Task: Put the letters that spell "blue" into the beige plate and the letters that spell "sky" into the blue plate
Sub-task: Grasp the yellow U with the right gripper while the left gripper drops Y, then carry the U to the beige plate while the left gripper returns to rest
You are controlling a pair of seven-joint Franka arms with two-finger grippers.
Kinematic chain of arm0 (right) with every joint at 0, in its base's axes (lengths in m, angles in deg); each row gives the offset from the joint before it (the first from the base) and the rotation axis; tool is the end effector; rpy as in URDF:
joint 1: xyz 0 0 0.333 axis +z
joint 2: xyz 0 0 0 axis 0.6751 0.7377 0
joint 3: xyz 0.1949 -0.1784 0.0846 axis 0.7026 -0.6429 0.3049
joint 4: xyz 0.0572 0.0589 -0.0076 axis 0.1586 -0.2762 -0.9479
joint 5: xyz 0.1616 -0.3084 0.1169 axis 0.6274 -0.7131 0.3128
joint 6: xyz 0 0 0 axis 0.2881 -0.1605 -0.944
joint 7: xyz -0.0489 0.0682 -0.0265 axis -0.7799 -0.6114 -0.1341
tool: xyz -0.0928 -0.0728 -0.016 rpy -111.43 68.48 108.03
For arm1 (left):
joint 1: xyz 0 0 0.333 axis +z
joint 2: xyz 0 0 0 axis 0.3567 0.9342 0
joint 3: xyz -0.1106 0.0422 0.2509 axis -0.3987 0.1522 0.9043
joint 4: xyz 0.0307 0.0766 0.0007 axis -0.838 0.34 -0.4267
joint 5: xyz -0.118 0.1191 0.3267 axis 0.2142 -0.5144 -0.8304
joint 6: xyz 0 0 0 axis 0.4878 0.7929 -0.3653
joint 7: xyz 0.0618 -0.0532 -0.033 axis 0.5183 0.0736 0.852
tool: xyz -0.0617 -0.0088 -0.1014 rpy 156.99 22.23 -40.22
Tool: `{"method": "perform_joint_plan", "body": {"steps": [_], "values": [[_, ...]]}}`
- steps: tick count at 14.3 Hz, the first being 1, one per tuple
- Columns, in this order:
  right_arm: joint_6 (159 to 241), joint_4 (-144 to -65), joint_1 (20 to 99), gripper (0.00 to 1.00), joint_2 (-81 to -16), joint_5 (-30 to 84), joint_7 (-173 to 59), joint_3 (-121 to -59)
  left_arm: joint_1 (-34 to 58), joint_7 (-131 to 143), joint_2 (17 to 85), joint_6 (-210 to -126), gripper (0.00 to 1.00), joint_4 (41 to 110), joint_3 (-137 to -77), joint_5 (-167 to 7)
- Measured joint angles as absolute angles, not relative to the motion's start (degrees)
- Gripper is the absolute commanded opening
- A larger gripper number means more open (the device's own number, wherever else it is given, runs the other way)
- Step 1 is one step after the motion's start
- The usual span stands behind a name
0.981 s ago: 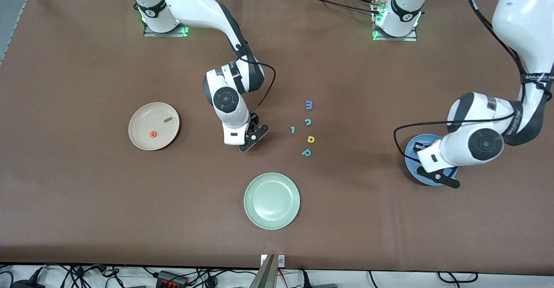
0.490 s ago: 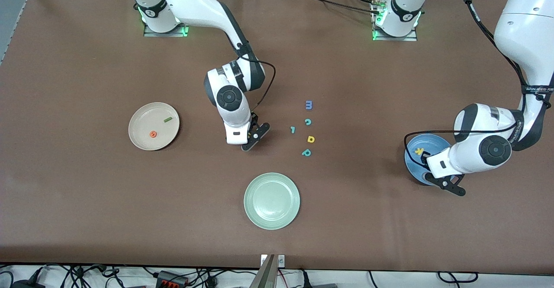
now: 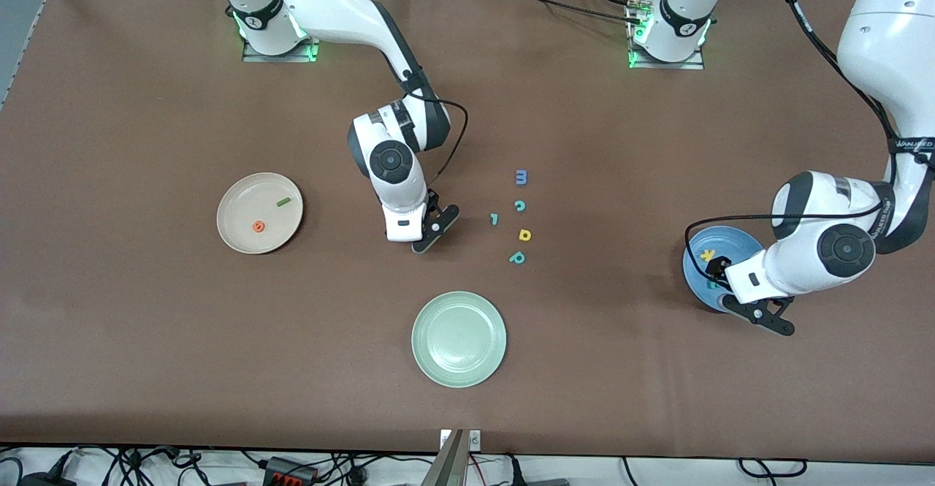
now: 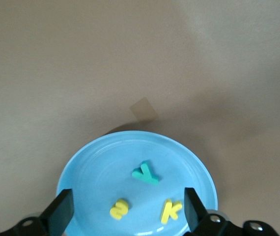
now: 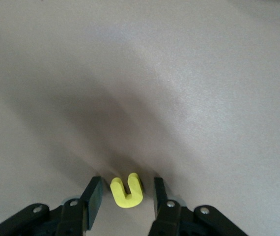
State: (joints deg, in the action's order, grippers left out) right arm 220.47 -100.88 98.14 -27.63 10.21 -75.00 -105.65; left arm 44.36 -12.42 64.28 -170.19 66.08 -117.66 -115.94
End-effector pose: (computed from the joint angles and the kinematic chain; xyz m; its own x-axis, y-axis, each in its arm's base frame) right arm 0.5112 0.3810 0.1564 0.6645 0.7473 0.0007 0.7472 -0.6645 0.0148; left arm 0.6470 0.0052 0.2456 0.8925 -0.4430 -0.0850 -0.4487 -0.8913 -0.0659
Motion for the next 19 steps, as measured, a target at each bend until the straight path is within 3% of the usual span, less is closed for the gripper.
{"method": "perform_joint_plan", "body": {"steps": [3,8,12,16,19], "values": [[220.5,-100.9,98.2,0.26,-27.6,10.1,-75.0,-105.7,44.1,-12.4,61.6,-162.1,1.00,62.5,-120.0,-115.9],[220.5,-100.8,98.1,0.20,-27.7,10.1,-75.0,-105.8,43.9,-12.4,59.4,-140.5,1.00,50.3,-126.6,-115.9],[220.5,-100.9,97.7,0.19,-27.6,10.1,-74.9,-106.5,43.8,-9.5,59.2,-133.7,1.00,41.0,-128.5,-113.0],[219.8,-100.9,96.0,0.19,-27.6,10.1,-74.8,-108.1,43.6,-3.0,56.2,-131.7,1.00,36.5,-127.9,-109.6],[216.9,-100.9,95.8,0.19,-28.0,10.1,-74.7,-112.5,36.6,2.0,52.2,-131.7,1.00,36.6,-117.3,-102.7]]}}
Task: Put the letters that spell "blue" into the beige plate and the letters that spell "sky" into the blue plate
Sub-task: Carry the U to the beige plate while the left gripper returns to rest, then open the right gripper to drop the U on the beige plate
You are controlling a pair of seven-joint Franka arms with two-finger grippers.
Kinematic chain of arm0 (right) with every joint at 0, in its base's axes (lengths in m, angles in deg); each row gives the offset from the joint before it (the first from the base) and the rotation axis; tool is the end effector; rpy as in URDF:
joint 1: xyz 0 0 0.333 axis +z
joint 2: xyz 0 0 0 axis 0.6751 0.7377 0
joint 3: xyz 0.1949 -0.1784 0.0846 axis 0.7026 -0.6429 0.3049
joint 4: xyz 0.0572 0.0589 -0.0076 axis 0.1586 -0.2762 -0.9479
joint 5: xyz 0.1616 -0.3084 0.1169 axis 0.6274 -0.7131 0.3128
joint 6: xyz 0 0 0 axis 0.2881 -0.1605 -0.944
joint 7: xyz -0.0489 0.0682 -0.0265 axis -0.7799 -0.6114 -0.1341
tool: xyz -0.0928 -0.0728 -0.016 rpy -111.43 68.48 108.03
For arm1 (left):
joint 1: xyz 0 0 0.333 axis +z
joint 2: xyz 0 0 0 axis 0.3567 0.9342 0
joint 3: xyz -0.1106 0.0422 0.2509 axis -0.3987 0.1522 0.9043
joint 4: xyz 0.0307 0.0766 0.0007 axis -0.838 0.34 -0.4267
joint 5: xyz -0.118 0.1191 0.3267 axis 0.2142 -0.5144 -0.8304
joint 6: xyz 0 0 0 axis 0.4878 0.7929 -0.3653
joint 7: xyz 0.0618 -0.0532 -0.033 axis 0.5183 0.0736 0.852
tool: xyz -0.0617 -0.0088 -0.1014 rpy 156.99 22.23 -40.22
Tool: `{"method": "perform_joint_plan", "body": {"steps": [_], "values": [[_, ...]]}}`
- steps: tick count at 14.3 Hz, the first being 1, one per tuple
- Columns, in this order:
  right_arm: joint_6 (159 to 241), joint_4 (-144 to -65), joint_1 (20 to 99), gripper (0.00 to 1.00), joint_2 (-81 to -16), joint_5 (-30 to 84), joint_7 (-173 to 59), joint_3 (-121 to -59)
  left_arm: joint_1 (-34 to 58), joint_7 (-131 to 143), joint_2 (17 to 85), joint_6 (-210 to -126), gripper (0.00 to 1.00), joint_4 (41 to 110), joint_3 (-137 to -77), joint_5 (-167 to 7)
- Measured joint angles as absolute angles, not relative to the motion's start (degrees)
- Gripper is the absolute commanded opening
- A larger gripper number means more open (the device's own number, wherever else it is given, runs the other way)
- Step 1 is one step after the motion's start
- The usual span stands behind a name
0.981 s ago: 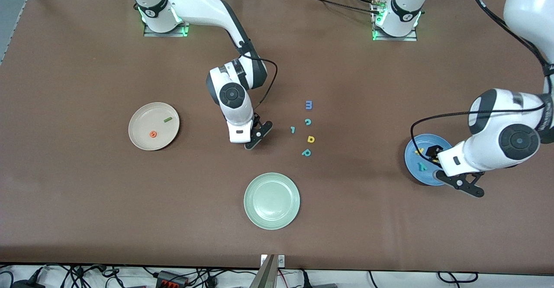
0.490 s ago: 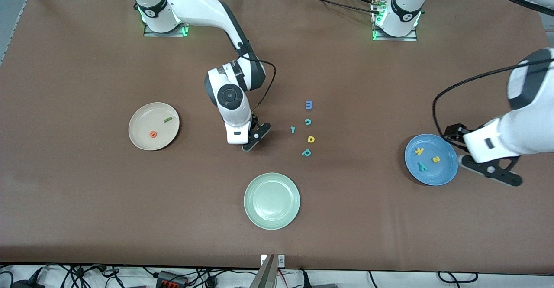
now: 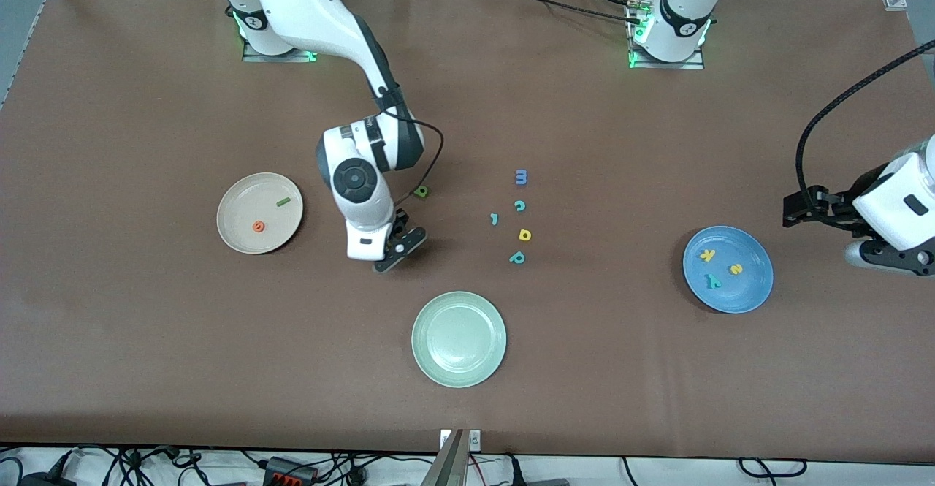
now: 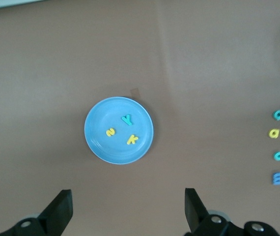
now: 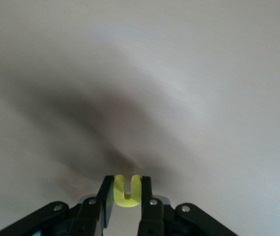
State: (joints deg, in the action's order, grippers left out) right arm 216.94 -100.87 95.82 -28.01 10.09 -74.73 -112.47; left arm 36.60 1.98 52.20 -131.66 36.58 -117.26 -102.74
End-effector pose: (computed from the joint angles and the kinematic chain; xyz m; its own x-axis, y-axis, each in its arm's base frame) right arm 0.5596 0.3035 0.1748 0.7571 0.6524 -0.0354 0.6530 -0.7538 0.0733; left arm 0.6211 -0.0314 0.5367 0.9924 -0.1060 -0.0621 -0.1076 -0.9939 -0.0241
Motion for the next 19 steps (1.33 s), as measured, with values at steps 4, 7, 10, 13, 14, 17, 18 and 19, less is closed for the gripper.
{"method": "perform_joint_plan", "body": {"steps": [4,7,10,13,14,17,18,19], "values": [[207.4,-100.7,95.8,0.20,-29.0,10.1,-73.3,-119.8,26.3,2.9,43.7,-143.8,1.00,49.0,-98.9,-92.3],[200.6,-101.1,95.1,0.20,-29.9,10.1,-72.3,-124.1,22.2,2.9,36.5,-148.0,1.00,59.3,-93.7,-91.9],[198.7,-103.8,93.1,0.20,-31.1,10.1,-72.3,-126.1,17.6,3.1,30.6,-152.1,1.00,67.1,-88.6,-91.9],[198.6,-107.9,90.4,0.21,-32.5,10.1,-72.3,-126.3,17.0,-0.2,26.9,-154.2,1.00,73.0,-86.1,-91.8],[198.6,-109.1,89.5,0.21,-32.9,10.2,-72.3,-126.4,17.0,-0.6,26.1,-154.3,1.00,74.1,-85.9,-91.8],[198.6,-111.8,88.3,0.52,-33.3,10.3,-72.3,-126.4,17.1,-1.1,24.4,-154.3,1.00,76.3,-85.9,-91.8],[198.6,-112.4,88.3,0.78,-33.4,10.3,-72.3,-126.3,17.2,-1.2,24.2,-154.3,1.00,76.7,-85.9,-91.8],[198.6,-112.9,88.3,0.80,-33.7,10.3,-72.3,-126.3,17.2,-1.3,24.2,-154.3,1.00,76.9,-85.9,-91.8]]}}
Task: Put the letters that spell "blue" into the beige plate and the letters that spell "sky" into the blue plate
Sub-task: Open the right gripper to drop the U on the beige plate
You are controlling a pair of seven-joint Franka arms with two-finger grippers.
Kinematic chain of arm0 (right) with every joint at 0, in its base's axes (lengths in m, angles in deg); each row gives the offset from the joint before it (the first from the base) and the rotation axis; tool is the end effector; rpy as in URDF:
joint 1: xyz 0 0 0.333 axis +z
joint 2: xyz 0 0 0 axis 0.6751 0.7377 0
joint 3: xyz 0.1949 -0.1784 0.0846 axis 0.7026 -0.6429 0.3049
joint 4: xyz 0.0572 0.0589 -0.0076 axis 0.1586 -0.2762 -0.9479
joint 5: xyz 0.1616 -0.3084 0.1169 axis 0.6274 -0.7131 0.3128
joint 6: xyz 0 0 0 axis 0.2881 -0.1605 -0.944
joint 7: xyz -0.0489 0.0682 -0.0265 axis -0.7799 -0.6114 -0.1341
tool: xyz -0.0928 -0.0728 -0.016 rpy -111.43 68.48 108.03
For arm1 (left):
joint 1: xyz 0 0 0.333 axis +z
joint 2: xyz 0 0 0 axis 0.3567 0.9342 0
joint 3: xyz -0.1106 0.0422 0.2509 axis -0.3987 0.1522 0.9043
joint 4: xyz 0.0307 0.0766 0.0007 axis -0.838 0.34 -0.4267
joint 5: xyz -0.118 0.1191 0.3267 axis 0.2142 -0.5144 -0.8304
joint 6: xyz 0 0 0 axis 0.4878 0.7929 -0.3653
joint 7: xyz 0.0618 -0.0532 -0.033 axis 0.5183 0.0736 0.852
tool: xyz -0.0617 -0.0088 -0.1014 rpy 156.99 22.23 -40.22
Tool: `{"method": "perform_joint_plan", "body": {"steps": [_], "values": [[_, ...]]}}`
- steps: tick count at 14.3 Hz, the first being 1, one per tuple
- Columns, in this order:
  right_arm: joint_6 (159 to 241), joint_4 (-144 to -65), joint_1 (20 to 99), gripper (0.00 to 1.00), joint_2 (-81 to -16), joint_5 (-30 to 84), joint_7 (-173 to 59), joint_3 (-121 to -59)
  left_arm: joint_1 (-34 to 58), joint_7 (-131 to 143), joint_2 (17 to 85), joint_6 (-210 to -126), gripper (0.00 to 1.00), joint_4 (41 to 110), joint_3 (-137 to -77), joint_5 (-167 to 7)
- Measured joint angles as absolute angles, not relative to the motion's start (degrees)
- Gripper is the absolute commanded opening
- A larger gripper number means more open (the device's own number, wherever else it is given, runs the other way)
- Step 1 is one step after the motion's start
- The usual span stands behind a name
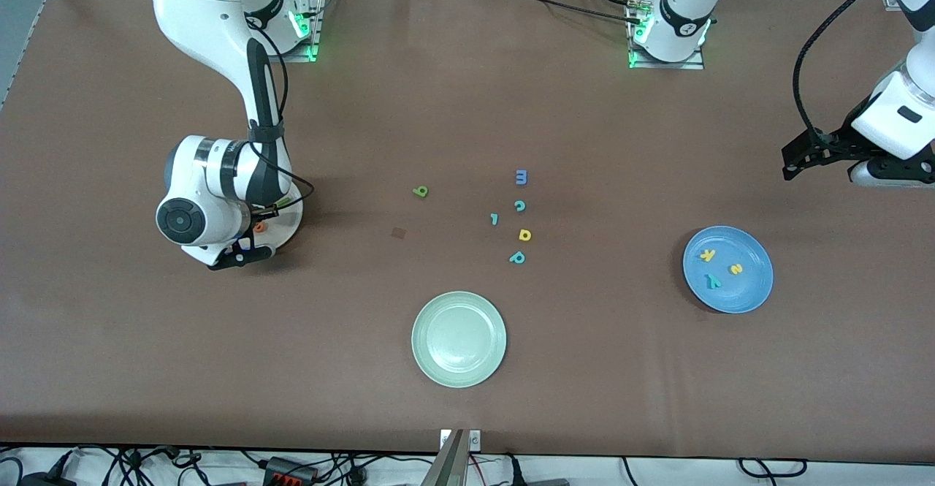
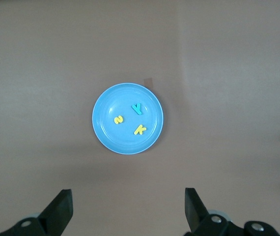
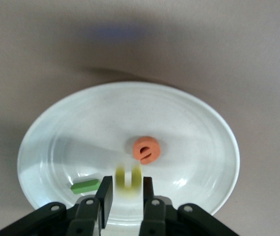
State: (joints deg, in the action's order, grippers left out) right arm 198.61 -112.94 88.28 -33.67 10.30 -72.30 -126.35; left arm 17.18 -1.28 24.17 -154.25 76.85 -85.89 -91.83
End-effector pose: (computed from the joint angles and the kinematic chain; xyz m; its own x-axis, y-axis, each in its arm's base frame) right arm 0.5486 0.0623 0.1824 0.9062 0.2165 -0.3632 0.2535 -0.9656 0.0571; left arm 0.5400 -0.0017 0.5212 0.9969 -0.0365 0.0692 -0.0332 -0.9983 -0.0479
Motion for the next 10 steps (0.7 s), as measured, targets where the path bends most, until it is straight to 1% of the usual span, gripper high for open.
{"method": "perform_joint_plan", "body": {"steps": [1,2,6,9,10], "values": [[198.6,-113.3,88.2,0.81,-34.1,10.3,-72.3,-126.4,17.2,-1.4,24.2,-154.3,1.00,76.9,-85.9,-91.8],[198.6,-113.6,88.0,0.86,-34.5,10.3,-72.3,-126.4,17.2,-1.5,24.2,-154.3,1.00,76.9,-86.1,-91.8],[198.7,-113.3,87.8,0.87,-36.5,10.4,-71.8,-126.3,18.2,-1.6,24.2,-154.3,1.00,76.9,-88.0,-91.8],[198.7,-111.5,89.4,0.88,-38.9,11.4,-69.5,-125.5,18.7,-1.6,24.2,-154.3,1.00,76.9,-88.5,-91.8],[198.7,-111.0,91.1,0.93,-39.2,13.0,-67.3,-125.2,18.8,-1.6,24.2,-154.2,1.00,76.9,-88.5,-91.8]]}}
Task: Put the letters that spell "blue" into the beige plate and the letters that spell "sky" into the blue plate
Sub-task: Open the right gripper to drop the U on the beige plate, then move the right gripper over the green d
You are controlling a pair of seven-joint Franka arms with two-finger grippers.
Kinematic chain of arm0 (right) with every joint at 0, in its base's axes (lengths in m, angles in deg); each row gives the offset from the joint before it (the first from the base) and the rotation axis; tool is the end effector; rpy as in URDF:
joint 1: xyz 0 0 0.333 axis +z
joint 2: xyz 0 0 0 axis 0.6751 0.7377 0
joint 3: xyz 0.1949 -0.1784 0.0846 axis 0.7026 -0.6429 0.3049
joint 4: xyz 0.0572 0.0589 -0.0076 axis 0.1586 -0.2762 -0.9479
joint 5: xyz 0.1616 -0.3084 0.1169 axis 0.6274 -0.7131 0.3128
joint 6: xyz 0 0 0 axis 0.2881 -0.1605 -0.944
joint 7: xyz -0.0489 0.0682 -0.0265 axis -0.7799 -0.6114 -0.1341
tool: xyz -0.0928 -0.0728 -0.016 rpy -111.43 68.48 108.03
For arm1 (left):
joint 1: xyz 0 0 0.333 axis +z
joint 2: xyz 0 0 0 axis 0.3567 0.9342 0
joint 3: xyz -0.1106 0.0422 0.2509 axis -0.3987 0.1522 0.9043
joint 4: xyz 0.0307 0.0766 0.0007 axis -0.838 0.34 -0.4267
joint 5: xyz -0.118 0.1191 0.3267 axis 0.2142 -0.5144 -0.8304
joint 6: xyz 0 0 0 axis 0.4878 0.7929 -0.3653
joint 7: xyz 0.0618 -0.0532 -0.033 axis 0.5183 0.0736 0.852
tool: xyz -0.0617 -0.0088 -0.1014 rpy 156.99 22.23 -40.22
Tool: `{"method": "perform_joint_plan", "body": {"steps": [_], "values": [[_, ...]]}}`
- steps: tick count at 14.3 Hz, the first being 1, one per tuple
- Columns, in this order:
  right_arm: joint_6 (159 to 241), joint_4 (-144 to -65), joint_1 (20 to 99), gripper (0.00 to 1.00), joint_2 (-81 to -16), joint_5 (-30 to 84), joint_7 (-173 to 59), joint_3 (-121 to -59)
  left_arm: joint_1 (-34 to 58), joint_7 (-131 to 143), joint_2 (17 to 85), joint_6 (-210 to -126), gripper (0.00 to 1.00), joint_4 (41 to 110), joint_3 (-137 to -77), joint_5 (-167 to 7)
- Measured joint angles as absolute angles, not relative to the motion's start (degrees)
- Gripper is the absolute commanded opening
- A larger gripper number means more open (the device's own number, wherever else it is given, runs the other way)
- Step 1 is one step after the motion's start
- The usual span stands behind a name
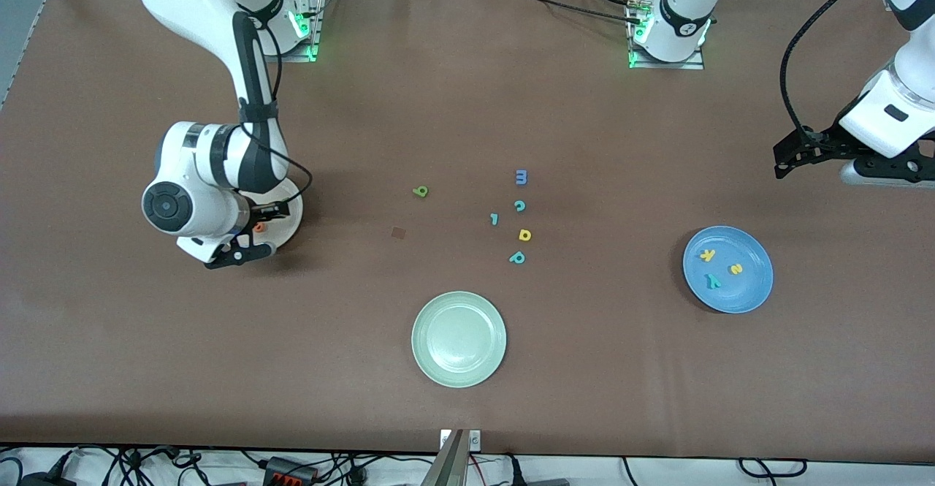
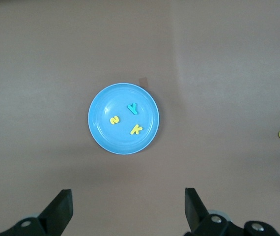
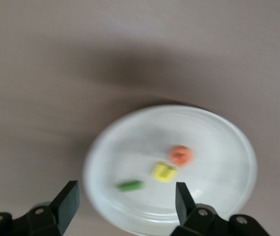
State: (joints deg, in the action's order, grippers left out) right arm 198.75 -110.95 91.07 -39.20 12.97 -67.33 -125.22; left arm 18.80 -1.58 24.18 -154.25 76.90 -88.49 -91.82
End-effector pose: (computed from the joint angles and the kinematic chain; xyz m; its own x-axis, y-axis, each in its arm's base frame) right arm 0.5608 0.1185 0.2325 0.9456 0.2134 -0.2457 0.2176 -0.9760 -0.0105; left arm 0.5398 -0.0111 0.5207 0.9960 -0.0588 0.0679 -0.0555 -0.9973 -0.0489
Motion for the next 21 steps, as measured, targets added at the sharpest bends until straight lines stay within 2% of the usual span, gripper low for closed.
{"method": "perform_joint_plan", "body": {"steps": [1,5,10,20,21], "values": [[199.1,-110.7,93.2,1.00,-39.2,14.9,-64.6,-124.9,18.9,-1.6,24.2,-154.2,1.00,76.9,-88.5,-91.8],[203.8,-110.7,102.1,1.00,-38.0,19.8,-55.9,-124.1,18.9,-1.7,24.3,-153.2,1.00,77.0,-88.7,-91.8],[207.0,-110.9,108.4,1.00,-35.4,26.1,-50.5,-123.7,19.1,-1.7,24.3,-152.4,1.00,76.9,-88.8,-91.8],[213.2,-111.1,118.8,1.00,-31.3,26.1,-70.2,-123.3,19.2,-1.7,24.3,-152.1,1.00,76.2,-88.8,-91.8],[214.4,-111.1,119.7,0.95,-30.6,26.1,-71.1,-123.3,19.2,-1.7,24.3,-152.1,1.00,76.2,-88.8,-91.8]]}}
